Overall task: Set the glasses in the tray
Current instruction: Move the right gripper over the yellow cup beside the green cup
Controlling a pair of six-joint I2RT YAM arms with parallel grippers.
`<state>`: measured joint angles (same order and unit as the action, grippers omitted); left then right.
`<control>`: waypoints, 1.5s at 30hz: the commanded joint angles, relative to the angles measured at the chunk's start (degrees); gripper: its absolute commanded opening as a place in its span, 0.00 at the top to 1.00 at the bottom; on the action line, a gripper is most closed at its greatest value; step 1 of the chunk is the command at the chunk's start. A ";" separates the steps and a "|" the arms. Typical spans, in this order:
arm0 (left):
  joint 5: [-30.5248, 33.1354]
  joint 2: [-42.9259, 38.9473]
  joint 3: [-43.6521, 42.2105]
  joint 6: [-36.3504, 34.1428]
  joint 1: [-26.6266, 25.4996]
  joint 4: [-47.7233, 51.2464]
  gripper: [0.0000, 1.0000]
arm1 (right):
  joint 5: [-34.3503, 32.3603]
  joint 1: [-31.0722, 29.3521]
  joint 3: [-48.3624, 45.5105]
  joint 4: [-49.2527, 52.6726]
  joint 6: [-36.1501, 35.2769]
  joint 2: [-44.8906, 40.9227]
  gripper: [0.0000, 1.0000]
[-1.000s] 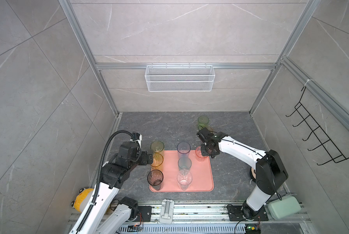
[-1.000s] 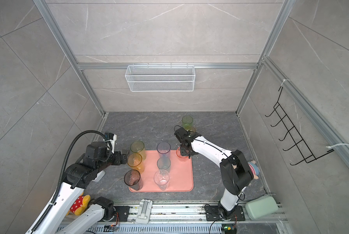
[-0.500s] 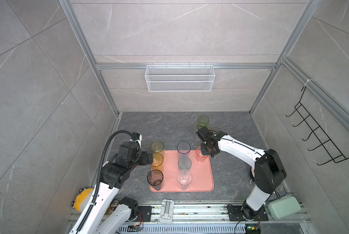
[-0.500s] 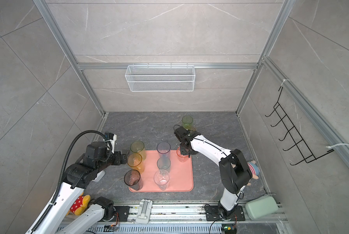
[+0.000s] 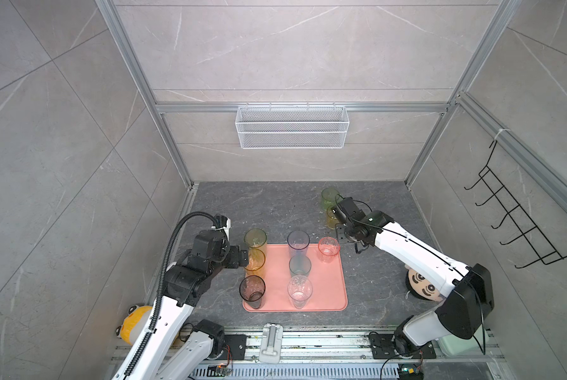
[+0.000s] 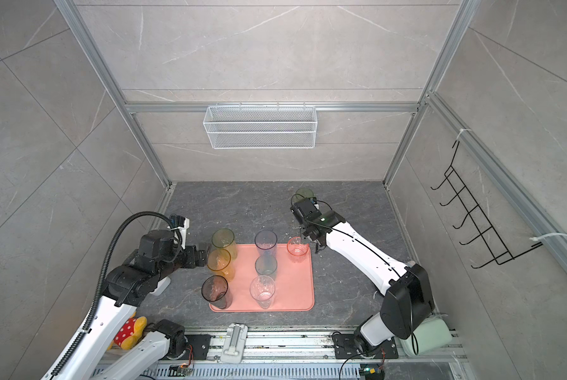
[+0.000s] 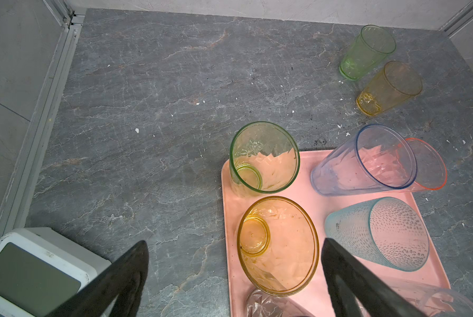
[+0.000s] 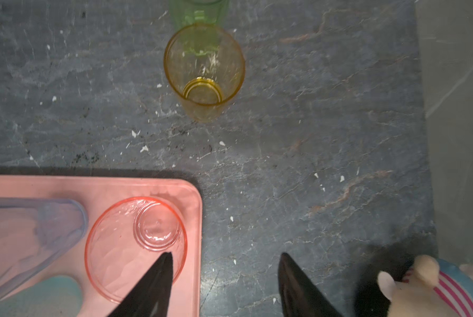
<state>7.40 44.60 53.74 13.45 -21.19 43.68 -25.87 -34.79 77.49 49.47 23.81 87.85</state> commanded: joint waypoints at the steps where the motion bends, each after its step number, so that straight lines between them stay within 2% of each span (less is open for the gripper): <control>1: 0.92 -0.48 0.80 -0.66 0.28 -0.19 0.02 | -7.98 0.07 1.48 -0.08 -2.70 -0.25 0.26; 3: 0.98 -0.48 0.74 -0.75 0.36 -0.18 0.02 | -11.53 0.07 0.13 -2.52 -2.17 -1.09 0.12; 7: 1.01 -0.50 0.75 -0.74 0.34 -0.18 0.02 | -13.07 0.15 -5.63 -14.18 -5.96 -4.71 0.01; 14: 0.87 -0.39 0.73 -0.78 0.29 -0.19 0.02 | -9.57 3.54 -3.00 -18.90 -7.87 -0.66 0.01; 18: 0.86 -0.61 0.71 -0.79 0.27 -0.20 0.02 | -2.19 7.28 -1.54 -22.25 -5.70 2.57 0.01; 23: 0.91 -0.81 0.64 -0.71 0.32 -0.26 0.02 | 11.09 13.76 4.31 -19.27 1.17 8.22 0.01; 25: 1.56 -0.74 0.69 -0.49 0.32 -0.26 0.02 | 14.42 15.00 5.04 -20.38 2.19 9.93 0.01; 34: 1.40 -1.20 0.71 -0.50 0.27 -0.10 0.02 | 18.04 17.34 11.69 -16.58 3.48 18.74 0.01; 45: 1.57 -1.36 0.68 -0.33 0.28 -0.18 0.02 | 20.01 19.13 13.34 -15.37 5.01 23.05 0.02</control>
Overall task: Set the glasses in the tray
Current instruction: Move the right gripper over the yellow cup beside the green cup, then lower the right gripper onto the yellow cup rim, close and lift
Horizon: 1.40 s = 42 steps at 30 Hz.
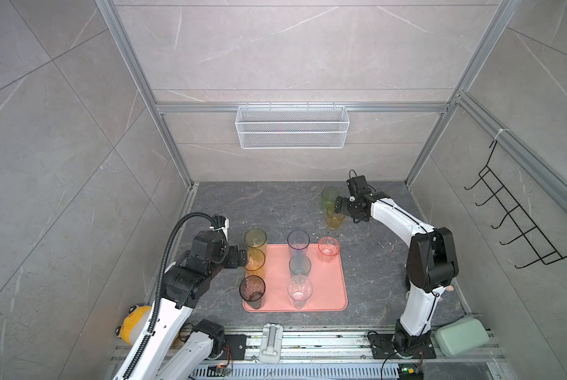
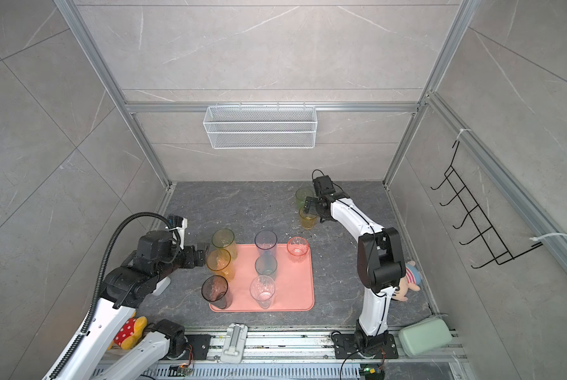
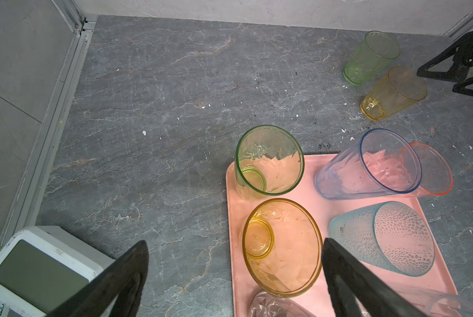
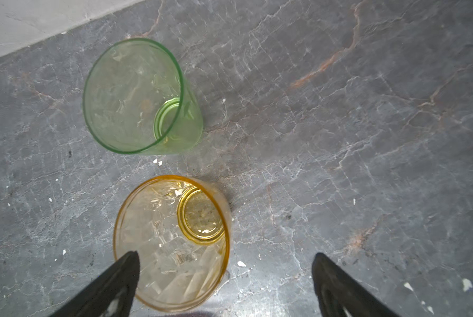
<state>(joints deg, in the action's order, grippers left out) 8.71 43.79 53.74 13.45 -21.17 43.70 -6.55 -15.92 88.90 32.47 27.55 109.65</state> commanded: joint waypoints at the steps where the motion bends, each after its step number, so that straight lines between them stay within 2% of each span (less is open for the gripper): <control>1: 0.25 -0.46 0.74 -0.31 0.27 -0.24 0.02 | 0.72 0.35 1.98 1.72 1.30 1.45 0.03; 21: -0.34 -0.02 0.65 -0.36 0.29 -0.11 0.02 | 3.87 1.46 2.84 1.90 0.04 5.21 0.38; 34: -1.24 0.07 0.65 -0.46 0.25 -0.11 0.02 | 6.08 1.52 4.48 2.42 -1.00 7.58 0.66; 42: -1.42 -0.03 0.61 -0.46 0.22 -0.11 0.02 | 6.37 1.44 4.79 2.60 -1.18 7.93 0.71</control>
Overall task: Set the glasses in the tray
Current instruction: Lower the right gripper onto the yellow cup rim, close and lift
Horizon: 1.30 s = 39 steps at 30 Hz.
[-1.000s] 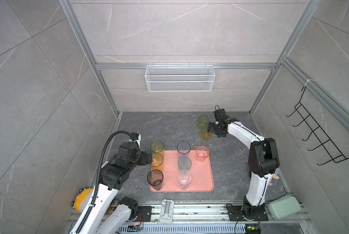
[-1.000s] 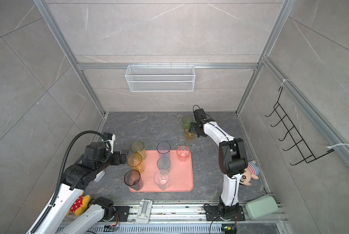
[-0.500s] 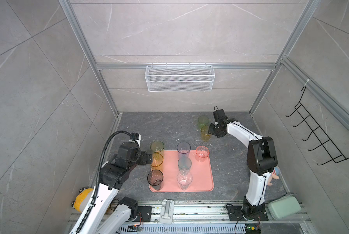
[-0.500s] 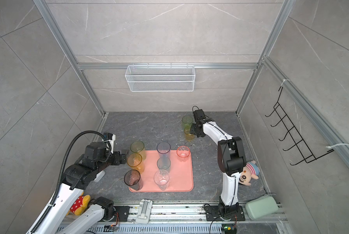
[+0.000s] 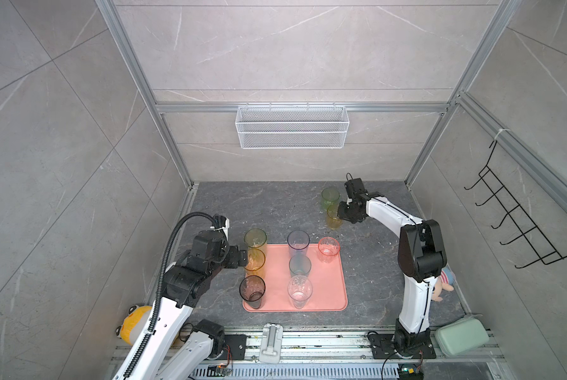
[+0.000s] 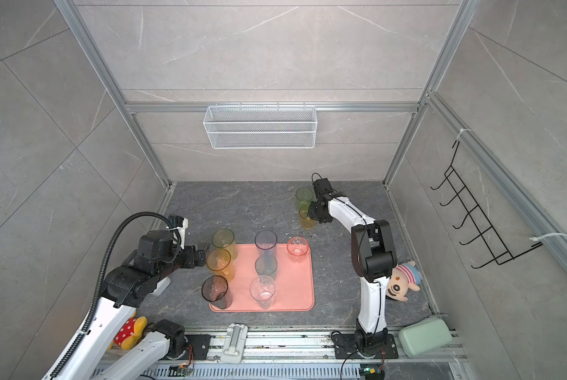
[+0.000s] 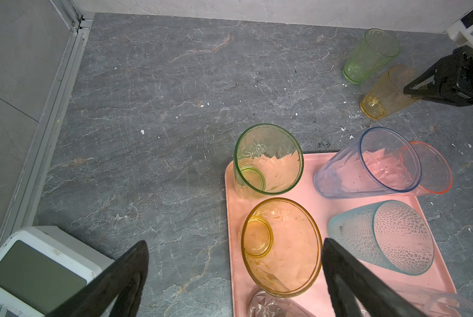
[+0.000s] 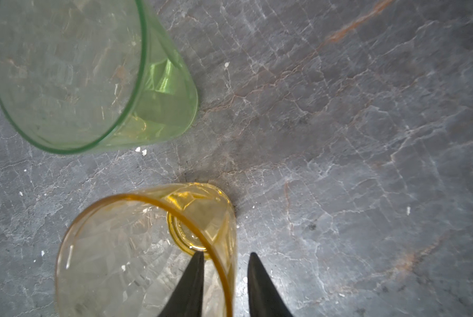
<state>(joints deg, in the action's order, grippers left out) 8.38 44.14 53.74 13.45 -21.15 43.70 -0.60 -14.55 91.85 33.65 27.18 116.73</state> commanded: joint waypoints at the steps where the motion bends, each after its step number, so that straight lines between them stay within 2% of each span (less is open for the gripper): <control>1: -1.17 -0.37 0.60 -0.49 0.25 -0.11 0.02 | 0.43 0.07 1.90 1.44 -0.89 0.87 0.72; 7: -1.51 -0.56 0.61 -0.54 0.27 -0.11 0.02 | 0.42 0.08 1.84 1.34 -1.36 0.28 0.81; 15: -1.96 -0.57 0.56 -0.65 0.25 -0.24 0.02 | 0.43 0.05 1.69 2.16 -2.81 -1.55 1.00; 21: -2.87 -0.89 0.49 -0.77 0.30 -0.59 0.02 | -0.85 0.01 0.67 3.72 -5.43 -5.85 1.00; 29: -5.20 -2.02 0.25 -1.10 0.27 -1.67 0.02 | -3.18 -0.21 -2.56 7.07 -9.36 -16.28 1.00; 39: -7.16 -2.52 -0.08 -1.28 0.24 -2.38 0.02 | 2.41 -1.56 -5.84 14.09 -13.20 -27.52 1.00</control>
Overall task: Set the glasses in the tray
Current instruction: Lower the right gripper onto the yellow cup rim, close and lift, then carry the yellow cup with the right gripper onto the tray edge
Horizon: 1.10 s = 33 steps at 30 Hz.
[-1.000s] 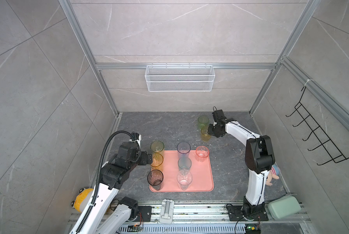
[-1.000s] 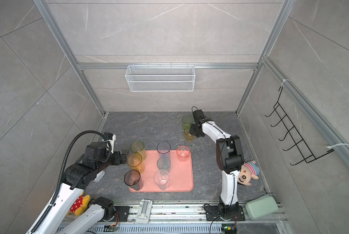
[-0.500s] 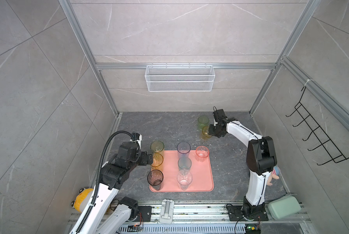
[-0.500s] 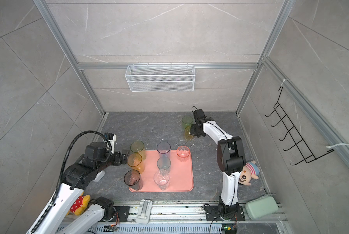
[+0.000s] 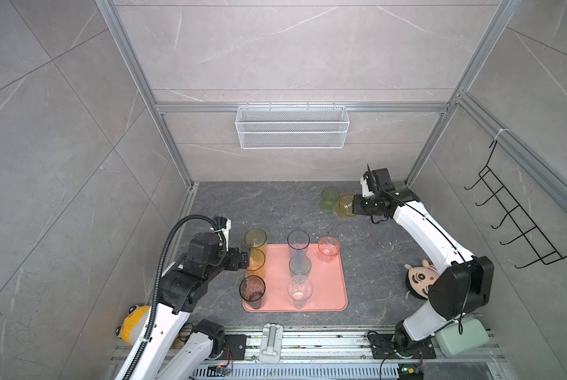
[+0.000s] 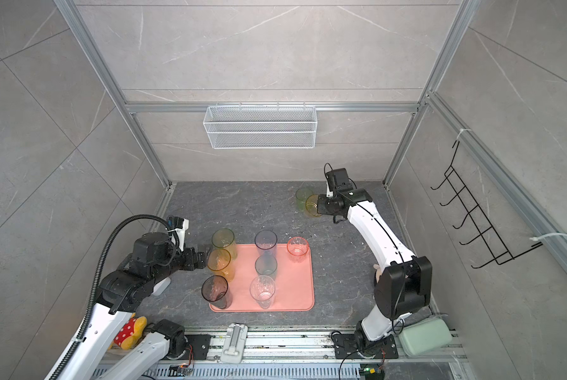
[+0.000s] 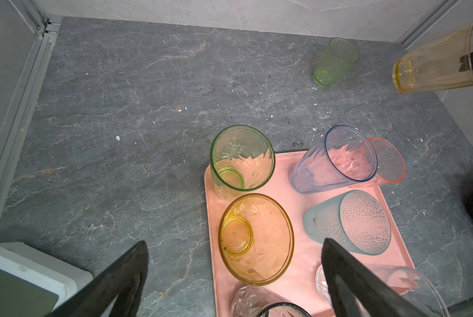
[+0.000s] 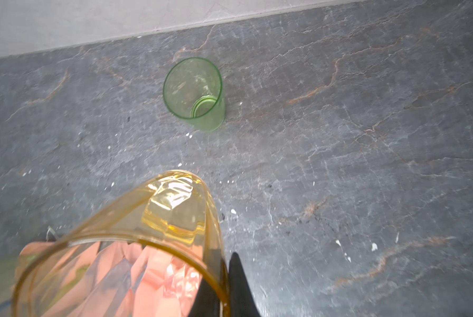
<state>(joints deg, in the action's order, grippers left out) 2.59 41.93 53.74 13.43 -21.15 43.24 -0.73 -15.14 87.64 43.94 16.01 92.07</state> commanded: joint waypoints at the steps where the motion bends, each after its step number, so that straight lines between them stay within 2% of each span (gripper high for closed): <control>1: -1.44 -0.26 -0.04 -1.35 0.23 -1.94 0.02 | 2.82 -1.45 -2.25 4.31 -2.28 -4.26 1.00; 7: -1.64 0.07 0.13 -1.40 0.24 -1.85 0.02 | 3.52 -4.27 -3.69 8.55 -2.73 -10.20 1.00; 12: -1.62 -0.01 -0.03 -1.27 0.23 -1.54 0.02 | 3.25 -6.65 -1.31 14.06 -3.09 -11.73 1.00; 18: -1.03 -0.26 0.01 -1.16 0.25 -1.24 0.02 | -1.12 -12.41 0.23 20.32 -2.71 -13.73 1.00; 25: -0.83 -0.47 0.04 -0.99 0.27 -1.23 0.02 | -2.69 -17.02 -0.18 25.93 0.00 -16.13 1.00; 33: -3.11 -1.19 -0.27 -1.12 0.23 -2.15 0.02 | -3.66 -20.92 -5.53 26.32 3.31 -18.40 1.00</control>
<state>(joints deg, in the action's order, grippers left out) 0.99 41.56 53.74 13.41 -21.17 43.22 -3.31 -35.22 83.96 69.25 16.86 75.13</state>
